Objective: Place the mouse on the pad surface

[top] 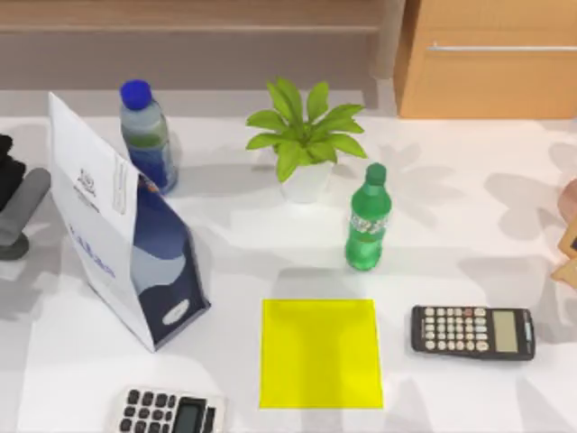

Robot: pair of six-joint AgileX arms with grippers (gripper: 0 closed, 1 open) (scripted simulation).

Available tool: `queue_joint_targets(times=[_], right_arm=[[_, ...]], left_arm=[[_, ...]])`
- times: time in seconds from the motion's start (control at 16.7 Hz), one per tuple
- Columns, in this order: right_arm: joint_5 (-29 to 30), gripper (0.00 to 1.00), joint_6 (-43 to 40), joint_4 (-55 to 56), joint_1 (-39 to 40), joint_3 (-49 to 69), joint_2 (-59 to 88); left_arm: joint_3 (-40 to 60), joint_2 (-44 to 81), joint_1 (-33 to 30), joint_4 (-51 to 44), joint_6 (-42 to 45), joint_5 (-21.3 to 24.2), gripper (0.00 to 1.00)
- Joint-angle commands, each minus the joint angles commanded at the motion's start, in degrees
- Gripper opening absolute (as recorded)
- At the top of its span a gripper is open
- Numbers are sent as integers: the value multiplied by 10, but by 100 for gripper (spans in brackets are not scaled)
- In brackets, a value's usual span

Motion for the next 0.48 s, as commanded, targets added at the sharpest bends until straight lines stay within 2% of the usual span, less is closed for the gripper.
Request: queue_joint_targets(times=[0.24, 0.48], right_arm=[[0, 100, 0, 0, 0, 0, 0], [0, 100, 0, 0, 0, 0, 0]], left_arm=[[0, 0, 0, 0, 0, 0, 2], [0, 0, 0, 0, 0, 0, 0]])
